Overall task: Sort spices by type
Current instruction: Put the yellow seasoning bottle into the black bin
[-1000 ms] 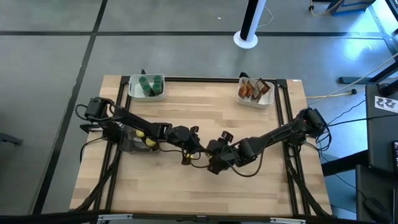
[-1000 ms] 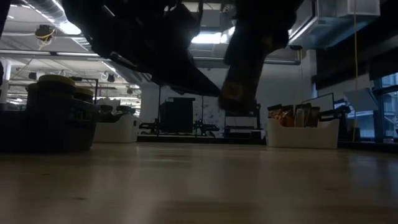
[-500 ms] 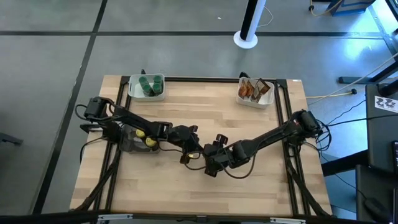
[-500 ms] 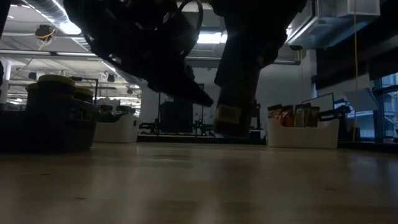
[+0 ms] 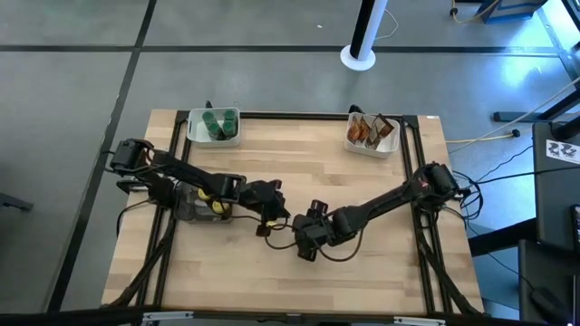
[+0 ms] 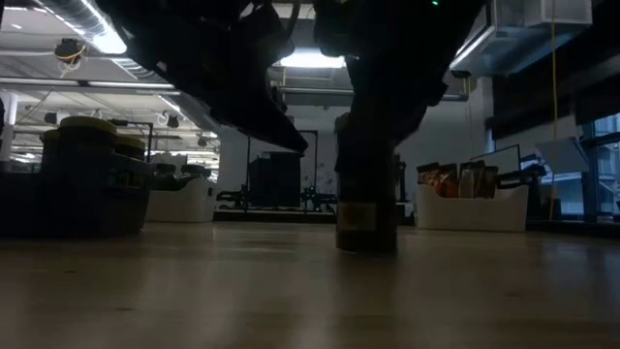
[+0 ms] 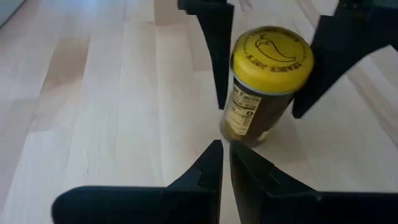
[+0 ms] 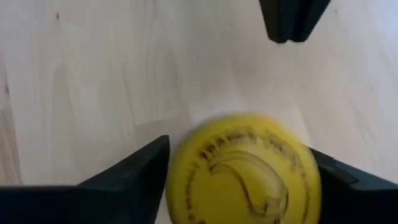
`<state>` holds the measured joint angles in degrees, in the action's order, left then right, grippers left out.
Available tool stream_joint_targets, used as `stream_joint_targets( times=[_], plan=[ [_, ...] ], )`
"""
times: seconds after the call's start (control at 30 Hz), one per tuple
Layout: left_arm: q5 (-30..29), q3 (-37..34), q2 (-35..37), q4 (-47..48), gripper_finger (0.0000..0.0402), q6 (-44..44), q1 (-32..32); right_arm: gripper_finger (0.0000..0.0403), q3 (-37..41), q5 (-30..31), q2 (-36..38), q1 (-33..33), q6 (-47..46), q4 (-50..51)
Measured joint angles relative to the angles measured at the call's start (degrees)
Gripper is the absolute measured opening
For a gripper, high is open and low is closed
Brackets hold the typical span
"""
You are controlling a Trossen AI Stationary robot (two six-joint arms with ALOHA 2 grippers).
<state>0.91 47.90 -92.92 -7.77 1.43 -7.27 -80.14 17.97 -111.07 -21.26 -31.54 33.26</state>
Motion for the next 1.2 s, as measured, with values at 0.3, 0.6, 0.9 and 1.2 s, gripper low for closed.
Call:
stream_joint_targets(
  times=[0.3,0.6,0.9,1.2],
  plan=[
    [-0.1,0.0,-0.3,-0.2,0.002,-1.6,0.0,0.0336,0.0,0.4,0.7,0.6,1.7,-0.1],
    [-0.1,0.0,-0.3,-4.3,0.0101,-4.3,-0.1,0.0346,-3.1,2.5,8.5,-2.5,3.3,6.2],
    [-0.6,0.0,-0.3,-14.4,0.0279,-5.8,-2.1,0.0346,-3.4,18.0,15.0,-10.8,-7.6,21.5],
    [-4.2,0.0,-0.3,-24.0,0.0333,-9.4,-2.9,0.0347,1.6,25.1,15.2,-17.2,-23.3,33.1]
  ],
)
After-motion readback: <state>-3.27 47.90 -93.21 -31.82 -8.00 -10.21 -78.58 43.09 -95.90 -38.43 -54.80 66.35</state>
